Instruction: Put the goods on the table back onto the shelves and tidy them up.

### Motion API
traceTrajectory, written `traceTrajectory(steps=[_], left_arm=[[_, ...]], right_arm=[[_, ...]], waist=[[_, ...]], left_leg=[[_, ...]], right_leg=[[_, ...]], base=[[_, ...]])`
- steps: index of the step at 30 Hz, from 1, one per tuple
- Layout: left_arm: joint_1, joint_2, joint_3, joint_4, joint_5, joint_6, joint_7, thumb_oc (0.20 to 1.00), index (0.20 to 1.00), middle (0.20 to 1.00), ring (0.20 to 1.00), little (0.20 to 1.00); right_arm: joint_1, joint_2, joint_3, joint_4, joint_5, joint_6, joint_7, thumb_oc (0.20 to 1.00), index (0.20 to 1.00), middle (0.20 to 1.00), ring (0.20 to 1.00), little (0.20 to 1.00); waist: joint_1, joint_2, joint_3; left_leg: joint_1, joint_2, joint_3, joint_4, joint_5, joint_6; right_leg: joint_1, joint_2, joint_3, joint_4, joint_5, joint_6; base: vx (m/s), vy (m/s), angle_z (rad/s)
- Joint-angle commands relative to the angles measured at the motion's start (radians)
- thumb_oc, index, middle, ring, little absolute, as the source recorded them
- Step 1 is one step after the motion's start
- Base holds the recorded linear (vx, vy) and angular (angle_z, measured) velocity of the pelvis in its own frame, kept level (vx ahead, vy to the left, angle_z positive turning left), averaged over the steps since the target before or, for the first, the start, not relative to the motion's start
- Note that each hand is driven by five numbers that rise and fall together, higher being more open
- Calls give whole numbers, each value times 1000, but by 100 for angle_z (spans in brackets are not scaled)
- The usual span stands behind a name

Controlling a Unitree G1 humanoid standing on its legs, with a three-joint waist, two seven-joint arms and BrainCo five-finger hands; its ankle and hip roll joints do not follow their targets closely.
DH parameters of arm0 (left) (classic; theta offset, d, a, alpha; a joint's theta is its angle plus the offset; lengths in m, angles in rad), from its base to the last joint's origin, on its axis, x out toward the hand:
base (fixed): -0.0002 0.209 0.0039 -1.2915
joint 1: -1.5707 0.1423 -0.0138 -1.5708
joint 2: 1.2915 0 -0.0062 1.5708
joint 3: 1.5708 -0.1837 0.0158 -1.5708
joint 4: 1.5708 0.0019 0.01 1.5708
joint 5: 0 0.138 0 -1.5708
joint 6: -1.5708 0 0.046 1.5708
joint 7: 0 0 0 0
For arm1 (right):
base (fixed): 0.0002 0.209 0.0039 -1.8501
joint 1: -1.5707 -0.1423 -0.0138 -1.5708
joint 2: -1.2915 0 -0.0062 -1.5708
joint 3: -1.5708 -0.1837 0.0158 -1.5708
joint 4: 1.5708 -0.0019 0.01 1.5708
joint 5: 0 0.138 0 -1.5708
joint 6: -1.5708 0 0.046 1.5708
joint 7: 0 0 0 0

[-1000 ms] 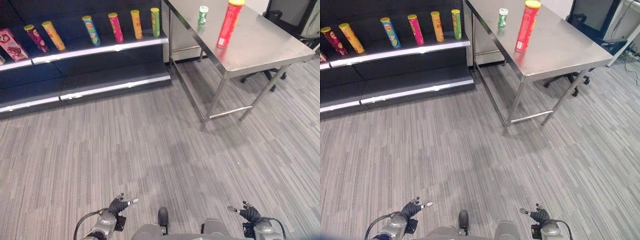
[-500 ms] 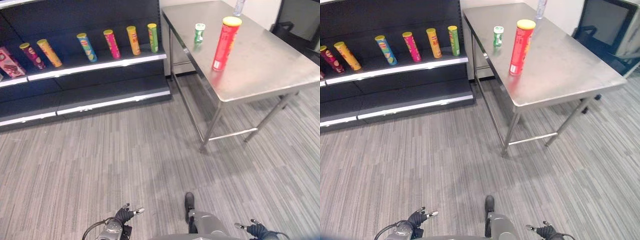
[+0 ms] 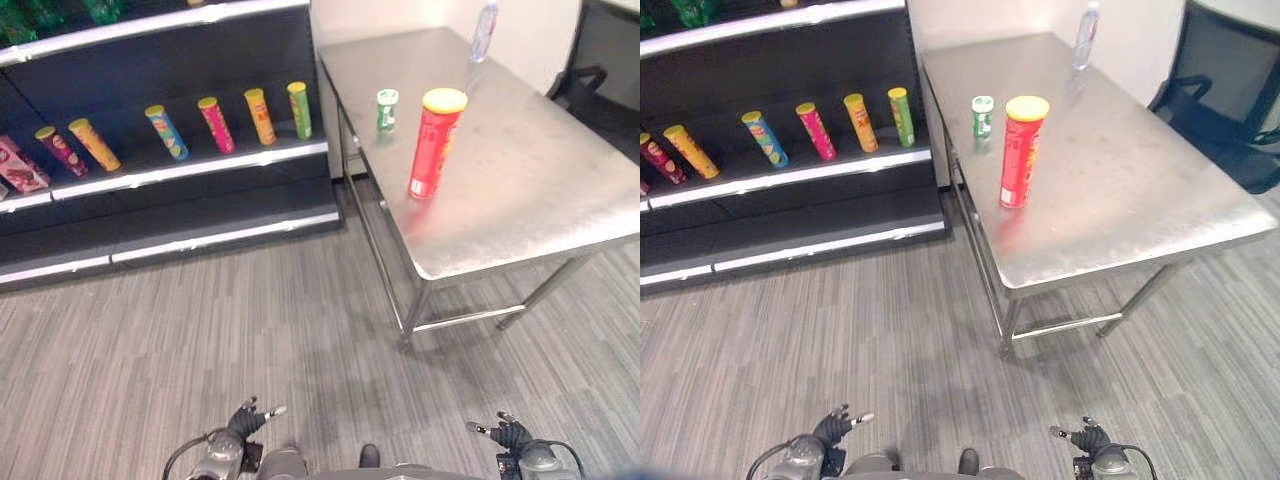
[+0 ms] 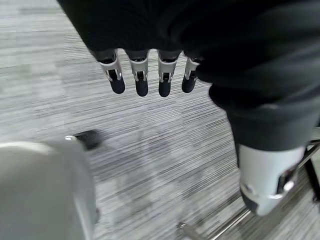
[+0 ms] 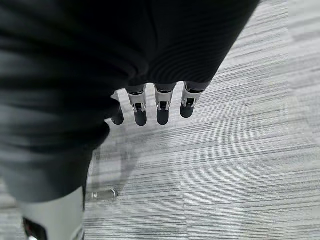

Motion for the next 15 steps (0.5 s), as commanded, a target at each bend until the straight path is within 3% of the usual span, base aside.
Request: traceTrajectory(steps=[1,3,7,11,12,14,15], left_arm=[[-23,18,-25,16,-5,-18,1,1000,1000,1000,1000,1000],[-13,20,-17,31,-2,-15,-1,1000,1000,1000,1000,1000],[4,17,-4,46,13,-9,0,1000,1000,1000,1000,1000],[4,21,-2,53,19,-11,4,1000,1000,1000,1000,1000],[-6,33,2,52,18,-8,6,1000,1000,1000,1000,1000],[-11,36,2,51,19,-7,7,1000,1000,1000,1000,1000],[-22,45,5,48,14,-5,13,1000,1000,1000,1000,1000]], right_arm=[[19,-35,-25,-30,15,-26,-7,1000,1000,1000,1000,1000],[19,-28,-22,-18,4,-20,-8,1000,1000,1000,1000,1000],[23,-15,-14,-19,-27,-13,-2,1000,1000,1000,1000,1000],[18,-9,-16,-14,-34,-7,2,1000,1000,1000,1000,1000],[12,-3,-14,3,-52,3,4,1000,1000,1000,1000,1000],[11,-2,-14,14,-54,6,3,1000,1000,1000,1000,1000],[1,-3,-16,24,-61,11,1,1000,1000,1000,1000,1000]], waist=[[25,32,40],[39,37,49],[49,51,28],[50,41,12],[57,32,-3],[61,29,-6],[58,30,2]], left_leg=[[1,-28,-16,29,-2,13],[-37,-24,-15,10,29,-3],[15,-8,-6,2,70,1],[32,-17,-2,7,53,8],[50,-30,15,24,11,38],[57,-38,26,33,-8,53],[77,-45,41,37,-31,74]], right_leg=[[24,-58,69,57,-131,175],[80,-57,112,57,-171,173],[97,-75,139,51,-173,189],[88,-106,138,53,-168,211],[50,-153,159,98,-163,236],[33,-174,162,130,-160,247],[-28,-200,174,225,-135,261]], base=[[316,4,-26],[405,72,-26],[237,136,-65],[138,130,-35],[120,132,-4],[130,163,-27],[93,180,-37]])
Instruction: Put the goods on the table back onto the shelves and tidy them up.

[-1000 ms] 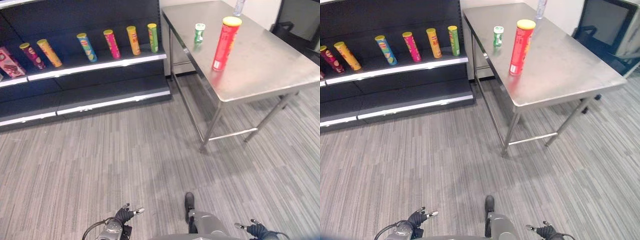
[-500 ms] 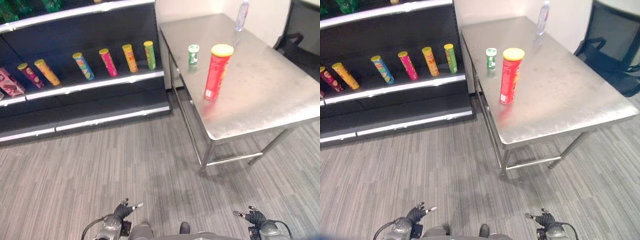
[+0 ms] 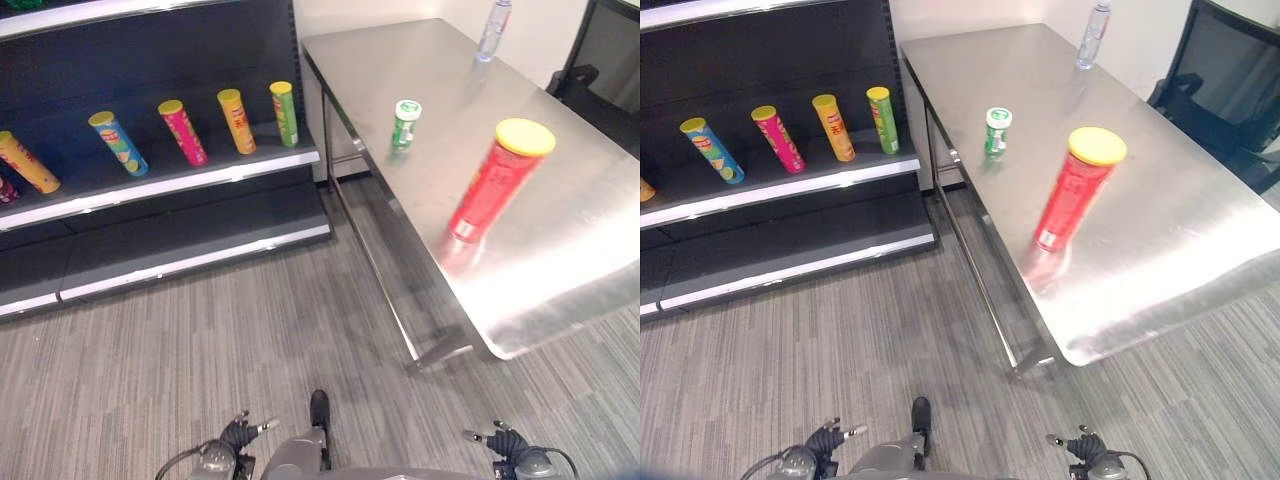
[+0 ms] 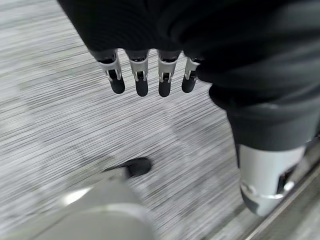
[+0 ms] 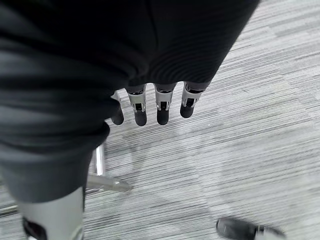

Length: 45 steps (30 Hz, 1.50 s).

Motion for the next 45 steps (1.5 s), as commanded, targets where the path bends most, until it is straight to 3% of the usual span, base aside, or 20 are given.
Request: traceTrajectory(steps=[1,5,7,8,11,16,17,19,20,21,22,23,24,25,29,32,34,38,42,45], left_arm=[[-14,17,4,-2,1,-15,14,1000,1000,1000,1000,1000],[-29,28,0,-4,-8,-18,16,1000,1000,1000,1000,1000],[-48,51,-11,-3,4,-13,25,1000,1000,1000,1000,1000],[-50,49,-7,-5,7,-14,20,1000,1000,1000,1000,1000],[-50,47,-4,-6,-15,-25,15,1000,1000,1000,1000,1000],[-43,57,7,0,-6,-28,-9,1000,1000,1000,1000,1000],[-41,72,13,-2,9,-27,-23,1000,1000,1000,1000,1000],[-40,70,10,-3,23,-26,-24,1000,1000,1000,1000,1000],[-30,62,15,3,52,-25,-23,1000,1000,1000,1000,1000],[-24,55,17,5,62,-25,-20,1000,1000,1000,1000,1000],[-24,55,17,5,62,-25,-20,1000,1000,1000,1000,1000],[-5,42,33,8,75,-20,-23,1000,1000,1000,1000,1000],[-5,42,32,8,75,-20,-22,1000,1000,1000,1000,1000],[9,31,43,6,73,-22,-23,1000,1000,1000,1000,1000],[34,34,49,-23,63,-32,-44,1000,1000,1000,1000,1000],[53,41,33,-48,67,-43,-67,1000,1000,1000,1000,1000],[60,42,28,-56,69,-47,-74,1000,1000,1000,1000,1000],[83,34,1,-81,60,-56,-91,1000,1000,1000,1000,1000],[95,30,-11,-85,59,-59,-98,1000,1000,1000,1000,1000],[100,28,-22,-82,59,-55,-98,1000,1000,1000,1000,1000]], right_arm=[[-22,-32,-10,-9,-22,8,-3,1000,1000,1000,1000,1000],[-23,-23,-30,19,-6,13,-12,1000,1000,1000,1000,1000],[-3,-32,-48,59,4,21,-14,1000,1000,1000,1000,1000],[7,-37,-76,80,21,26,-11,1000,1000,1000,1000,1000],[33,-37,-112,94,65,17,-19,1000,1000,1000,1000,1000],[103,-148,-293,176,144,22,-29,1000,1000,1000,1000,1000],[117,-279,-403,176,170,23,-39,1000,1000,1000,1000,1000],[127,-321,-439,164,172,21,-47,1000,1000,1000,1000,1000],[135,-440,-517,67,153,-2,-78,1000,1000,1000,1000,1000],[141,-499,-564,-9,140,-14,-100,1000,1000,1000,1000,1000],[142,-499,-564,-9,140,-14,-100,1000,1000,1000,1000,1000],[159,-591,-647,-280,100,-47,-144,1000,1000,1000,1000,1000],[163,-589,-651,-284,99,-45,-145,1000,1000,1000,1000,1000],[150,-646,-704,-457,99,-91,-164,1000,1000,1000,1000,1000],[66,-756,-721,-782,146,-181,-102,1000,1000,1000,1000,1000],[-5,-809,-694,-922,251,-234,-16,1000,1000,1000,1000,1000],[-40,-828,-660,-963,269,-234,17,1000,1000,1000,1000,1000],[-191,-900,-464,-1124,328,-233,141,1000,1000,1000,1000,1000],[-293,-903,-323,-1156,373,-223,194,1000,1000,1000,1000,1000],[-416,-902,-120,-1156,360,-197,229,1000,1000,1000,1000,1000]], waist=[[17,19,-7],[11,23,5],[-16,16,8],[-30,19,10],[-40,4,10],[-71,-14,-20],[-85,-22,-30],[-88,-20,-33],[-99,-23,-42],[-103,-20,-44],[-103,-20,-45],[-113,-18,-49],[-112,-17,-51],[-115,-15,-55],[-107,-18,-64],[-91,-20,-72],[-87,-21,-76],[-62,-24,-83],[-46,-24,-85],[-25,-24,-85]], left_leg=[[23,87,8,76,-110,-142],[38,96,35,76,-126,-142],[66,89,50,73,-160,-138],[61,92,44,85,-158,-139],[79,91,43,86,-161,-143],[137,110,53,47,-168,-158],[148,119,55,41,-172,-166],[156,121,57,37,-173,-167],[167,125,64,31,-175,-171],[175,127,67,27,-177,-173],[174,127,67,27,-177,-173],[191,131,76,22,-183,-177],[187,132,76,22,-180,-177],[193,138,83,22,-183,-180],[204,148,96,18,-181,-187],[209,156,100,14,-175,-194],[209,158,100,13,-173,-197],[213,164,101,11,-166,-206],[214,167,100,10,-163,-209],[210,169,97,11,-157,-212]], right_leg=[[-152,-40,33,114,54,62],[-230,-59,15,145,92,68],[-272,-27,-48,39,115,54],[-258,-24,-26,6,114,73],[-252,-8,-15,-33,139,69],[-188,12,-33,-109,152,64],[-172,13,-39,-113,147,67],[-165,13,-39,-114,145,68],[-156,15,-36,-115,141,70],[-151,16,-34,-117,138,71],[-152,16,-34,-117,138,71],[-143,19,-32,-120,132,73],[-147,19,-31,-120,135,73],[-145,20,-30,-120,134,73],[-142,23,-27,-120,134,74],[-131,24,-37,-124,132,74],[-127,24,-40,-126,132,74],[-115,23,-55,-129,133,72],[-109,21,-65,-131,133,71],[-106,19,-75,-130,134,69]], base=[[41,124,-25],[27,52,-27],[122,-26,-57],[106,1,-43],[92,-36,24],[124,-62,-14],[94,-26,-3],[83,-9,-6],[65,15,-8],[65,15,-12],[48,21,-14],[22,12,-9],[44,17,-10],[29,7,-12],[9,-5,-16],[10,-10,1],[8,-13,2],[4,-20,5],[-13,-12,6],[-24,-7,10]])
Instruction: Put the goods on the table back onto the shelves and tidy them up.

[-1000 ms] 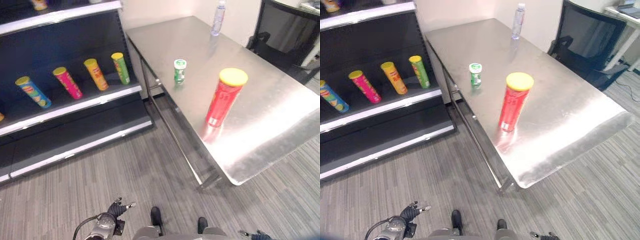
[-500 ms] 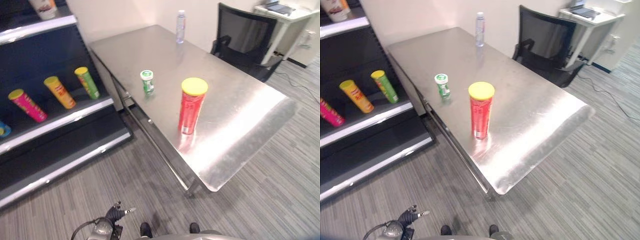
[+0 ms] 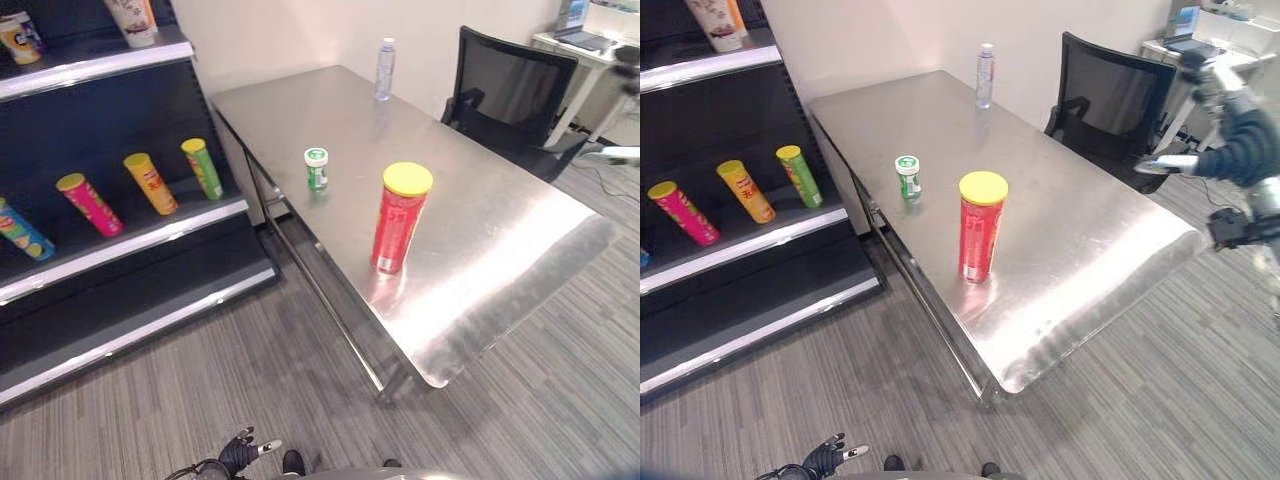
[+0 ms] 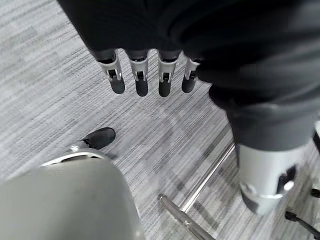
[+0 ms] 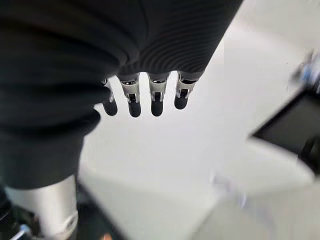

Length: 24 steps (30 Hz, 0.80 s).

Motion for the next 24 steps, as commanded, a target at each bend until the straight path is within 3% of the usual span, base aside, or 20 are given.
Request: traceTrajectory(steps=[1,5,9,13,24], left_arm=[[-51,26,-23,21,9,-29,-1,1000,1000,1000,1000,1000],[-48,21,-24,18,-6,-31,5,1000,1000,1000,1000,1000],[-42,18,-24,18,-12,-32,10,1000,1000,1000,1000,1000],[-33,15,-21,40,-21,-30,19,1000,1000,1000,1000,1000],[-29,17,-20,72,-17,-31,27,1000,1000,1000,1000,1000]], right_arm=[[-138,-33,130,24,49,0,26,1000,1000,1000,1000,1000],[-242,-21,289,39,35,12,47,1000,1000,1000,1000,1000],[-273,-16,341,49,36,14,54,1000,1000,1000,1000,1000],[-383,14,473,109,-6,15,40,1000,1000,1000,1000,1000],[-511,30,649,178,-24,36,61,1000,1000,1000,1000,1000]], waist=[[57,-27,-15],[69,-25,-15],[73,-24,-16],[91,-25,-14],[112,-35,-14]], left_leg=[[74,23,3,13,-95,-83],[67,22,-5,11,-89,-84],[64,21,-10,11,-86,-85],[57,17,-19,11,-84,-86],[46,14,-39,13,-79,-90]], right_leg=[[-13,-27,-53,28,-62,106],[-8,-28,-64,24,-62,106],[-6,-30,-71,24,-63,106],[-3,-35,-84,23,-61,106],[0,-41,-103,26,-64,104]], base=[[-19,-2,4],[-11,-6,6],[-3,-5,10],[-3,-4,4],[2,-5,10]])
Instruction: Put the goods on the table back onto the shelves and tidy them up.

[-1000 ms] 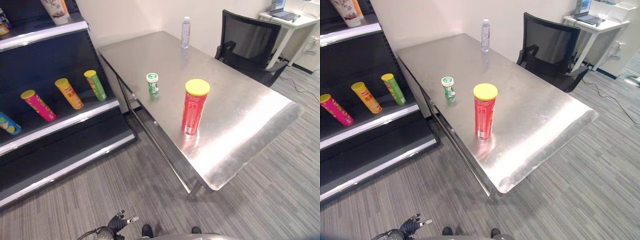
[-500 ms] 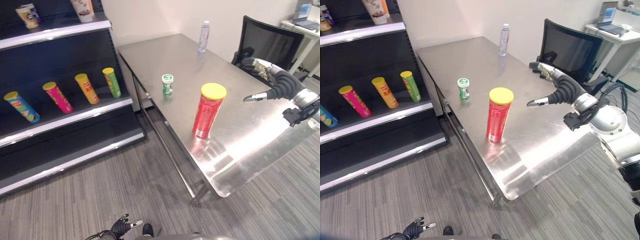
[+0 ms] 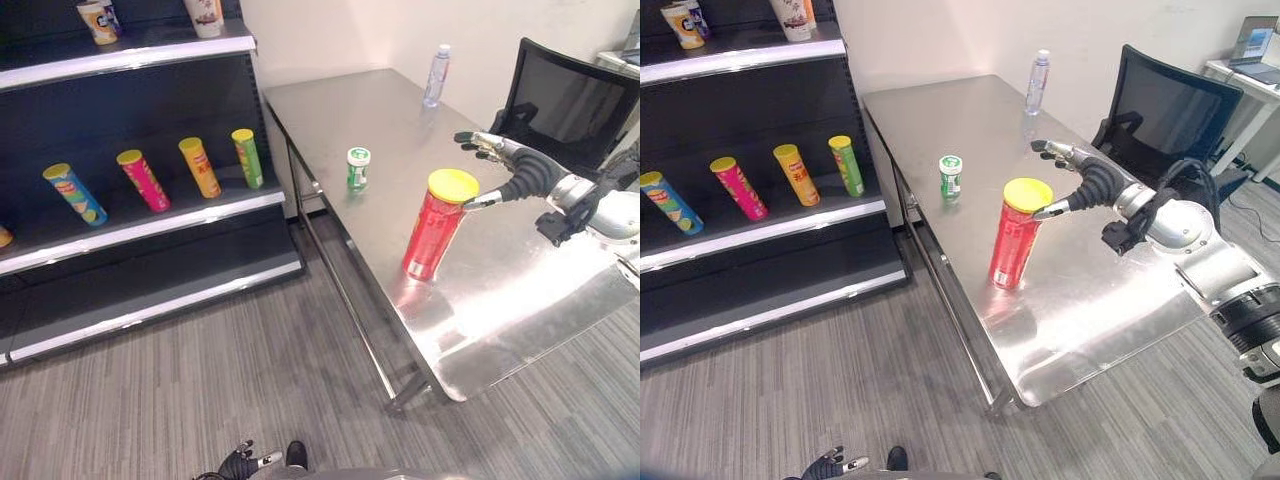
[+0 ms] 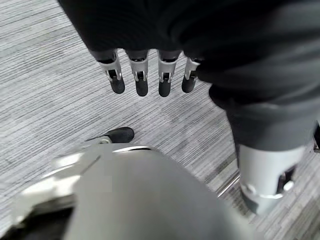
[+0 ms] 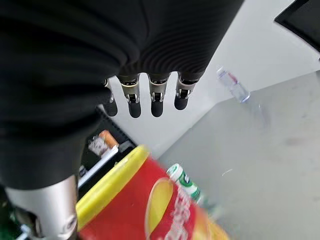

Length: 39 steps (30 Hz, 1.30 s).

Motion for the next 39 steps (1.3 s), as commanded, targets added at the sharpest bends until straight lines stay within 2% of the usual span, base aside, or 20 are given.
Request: traceTrajectory(steps=[1,12,23,24,25,34,38,39], left_arm=[[-71,29,-23,47,-13,-26,11,1000,1000,1000,1000,1000],[-80,32,-35,36,-14,-27,14,1000,1000,1000,1000,1000],[-75,31,-30,40,-15,-26,15,1000,1000,1000,1000,1000],[-75,29,-31,40,-16,-25,15,1000,1000,1000,1000,1000],[-75,29,-30,41,-18,-25,16,1000,1000,1000,1000,1000],[-77,32,-18,45,-21,-25,28,1000,1000,1000,1000,1000],[-80,36,-2,35,-18,-24,33,1000,1000,1000,1000,1000],[-80,35,17,29,-12,-24,36,1000,1000,1000,1000,1000]], right_arm=[[-113,1,35,38,1,-20,-7,1000,1000,1000,1000,1000],[-175,19,143,92,-42,0,7,1000,1000,1000,1000,1000],[-170,30,154,110,-60,11,6,1000,1000,1000,1000,1000],[-170,33,155,114,-69,13,3,545,545,545,545,545],[-169,37,154,127,-80,16,-2,200,200,200,200,200],[-122,35,93,104,-105,11,-31,200,200,200,200,200],[-46,2,-23,15,-129,-8,-73,200,200,200,200,200],[18,-22,-123,-57,-134,-23,-95,200,200,200,200,200]], waist=[[43,-27,-11],[54,-36,-7],[60,-40,-8],[62,-41,-8],[62,-41,-8],[63,-41,-6],[57,-37,-4],[48,-31,-4]], left_leg=[[69,22,36,13,-91,-87],[62,21,28,14,-89,-88],[59,20,22,14,-91,-88],[58,20,20,15,-91,-88],[58,20,19,14,-91,-88],[61,21,20,14,-93,-88],[61,22,17,14,-93,-89],[63,24,15,15,-94,-89]], right_leg=[[-22,-42,-35,21,-58,97],[-22,-43,-44,21,-59,97],[-21,-45,-53,19,-59,97],[-21,-45,-53,20,-60,97],[-21,-45,-53,19,-60,97],[-18,-45,-55,19,-62,97],[-19,-45,-57,25,-67,96],[-21,-43,-57,31,-70,96]], base=[[11,-4,5],[0,0,3],[0,0,0],[0,0,0],[0,0,0],[-1,-2,0],[-13,-33,0],[-7,-38,3]])
